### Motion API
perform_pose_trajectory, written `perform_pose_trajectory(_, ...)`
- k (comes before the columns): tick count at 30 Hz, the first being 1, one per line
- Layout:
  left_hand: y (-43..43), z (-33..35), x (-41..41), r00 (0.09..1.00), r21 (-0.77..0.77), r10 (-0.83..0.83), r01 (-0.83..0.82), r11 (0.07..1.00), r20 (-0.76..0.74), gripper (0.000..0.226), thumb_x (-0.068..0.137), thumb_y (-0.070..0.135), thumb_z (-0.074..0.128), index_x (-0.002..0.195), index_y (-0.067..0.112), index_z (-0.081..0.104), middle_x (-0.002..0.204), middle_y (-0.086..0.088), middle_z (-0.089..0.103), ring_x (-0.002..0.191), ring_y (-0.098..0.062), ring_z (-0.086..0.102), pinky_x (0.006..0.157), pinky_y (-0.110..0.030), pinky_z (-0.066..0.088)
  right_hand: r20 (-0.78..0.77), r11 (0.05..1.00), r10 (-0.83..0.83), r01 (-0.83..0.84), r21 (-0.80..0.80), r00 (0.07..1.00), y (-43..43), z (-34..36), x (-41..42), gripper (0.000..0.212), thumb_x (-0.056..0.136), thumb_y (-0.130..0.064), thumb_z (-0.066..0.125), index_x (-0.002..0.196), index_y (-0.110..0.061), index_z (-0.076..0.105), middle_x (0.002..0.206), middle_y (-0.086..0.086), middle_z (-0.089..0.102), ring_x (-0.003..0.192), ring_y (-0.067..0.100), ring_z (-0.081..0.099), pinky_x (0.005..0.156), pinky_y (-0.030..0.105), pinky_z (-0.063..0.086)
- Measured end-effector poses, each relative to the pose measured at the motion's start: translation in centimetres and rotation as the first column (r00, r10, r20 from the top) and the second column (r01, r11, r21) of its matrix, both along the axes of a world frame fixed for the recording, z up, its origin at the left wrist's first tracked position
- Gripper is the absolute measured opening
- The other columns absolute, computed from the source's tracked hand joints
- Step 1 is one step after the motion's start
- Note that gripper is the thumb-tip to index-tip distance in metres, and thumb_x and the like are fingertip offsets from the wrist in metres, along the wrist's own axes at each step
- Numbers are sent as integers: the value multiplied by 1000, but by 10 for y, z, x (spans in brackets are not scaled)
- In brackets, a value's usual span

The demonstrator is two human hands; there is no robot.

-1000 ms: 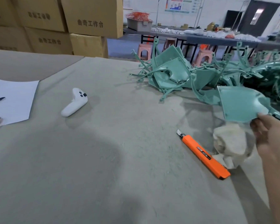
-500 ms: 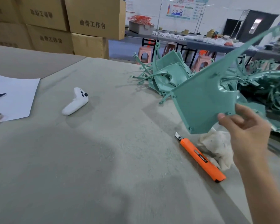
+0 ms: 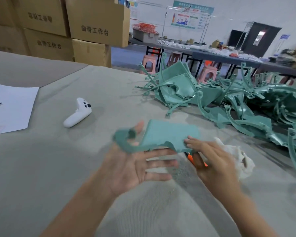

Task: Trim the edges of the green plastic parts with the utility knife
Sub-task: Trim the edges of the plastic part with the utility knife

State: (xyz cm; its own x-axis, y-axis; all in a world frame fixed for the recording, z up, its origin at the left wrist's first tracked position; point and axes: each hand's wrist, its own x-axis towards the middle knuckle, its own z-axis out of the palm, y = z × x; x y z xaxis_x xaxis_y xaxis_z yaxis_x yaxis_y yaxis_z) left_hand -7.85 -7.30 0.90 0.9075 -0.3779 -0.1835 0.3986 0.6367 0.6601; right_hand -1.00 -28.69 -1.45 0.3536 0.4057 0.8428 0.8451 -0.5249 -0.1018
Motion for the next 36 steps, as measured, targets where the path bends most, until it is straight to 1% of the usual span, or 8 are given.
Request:
perform_pose_trajectory(4, 2, -9, 18, 988, 187, 79, -103, 977, 130, 38, 78, 1, 57, 114, 1, 66, 112, -8, 71, 73, -21, 71, 43, -23, 49, -148, 991, -117, 106, -78, 982, -8, -5, 12, 44, 74, 25, 63, 106, -4, 74, 119, 11, 69, 109, 27, 66, 91, 33, 48)
perform_pose_trajectory(7, 2, -14, 25, 947, 248, 237, -288, 925, 216, 30, 87, -12, 48, 114, -3, 56, 105, -5, 72, 63, -13, 66, 35, -16, 34, -454, 945, -327, 274, -180, 829, -26, -9, 16, 41, 88, -7, 68, 124, -25, 62, 112, 1, 65, 93, 15, 59, 80, 28, 45)
perform_pose_trajectory(10, 5, -19, 27, 904, 270, 323, -398, 877, 281, 30, 91, -8, 49, 121, -3, 47, 108, -10, 71, 66, -15, 66, 34, -15, 30, -500, 791, -596, 349, -503, 629, -38, -15, 18, 22, 91, -53, 58, 93, -31, 58, 89, -9, 60, 84, 14, 55, 75, 29, 46)
perform_pose_trajectory(14, 4, -26, 26, 879, 262, 376, -452, 853, 293, 34, 91, -7, 52, 123, -2, 42, 106, -11, 71, 69, -20, 69, 35, -17, 32, -406, 637, -720, 305, -708, 563, -42, -22, 20, 27, 91, -55, 56, 83, -29, 54, 75, -13, 48, 76, 12, 49, 69, 28, 44)
perform_pose_trajectory(21, 8, -34, 30, 897, 275, 334, -412, 869, 288, 33, 90, -1, 57, 121, 2, 49, 104, -12, 72, 69, -24, 70, 44, -23, 46, -571, 866, -478, 466, -179, 668, -35, -3, 27, 15, 94, -32, 61, 92, -17, 58, 79, 2, 63, 63, 18, 58, 53, 31, 39)
perform_pose_trajectory(26, 15, -32, 32, 979, 352, 126, -176, 919, 161, 37, 82, -6, 58, 117, -2, 46, 92, -20, 72, 51, -24, 66, 39, -23, 47, -720, 867, -67, 397, 300, 691, -19, 47, 28, 25, 75, -50, 76, 81, -27, 70, 60, -5, 55, 47, 11, 41, 49, 28, 37)
perform_pose_trajectory(33, 33, -38, 28, 956, 460, -224, 116, 880, 188, 41, 82, 13, 68, 118, 3, 53, 101, -18, 69, 61, -25, 68, 48, -25, 50, -939, 998, -58, -13, -66, 339, 3, 82, 35, 37, 66, -33, 87, 82, -9, 63, 51, -7, 48, 40, 6, 38, 41, 15, 31)
perform_pose_trajectory(36, 45, -34, 30, 974, 289, -187, 143, 947, 130, 44, 90, 47, 57, 113, 12, 69, 111, -17, 68, 76, -30, 70, 59, -30, 54, -965, 999, 46, 5, 49, 257, -2, 82, 37, 37, 63, -20, 87, 73, -11, 53, 50, -3, 35, 39, 9, 27, 39, 17, 25)
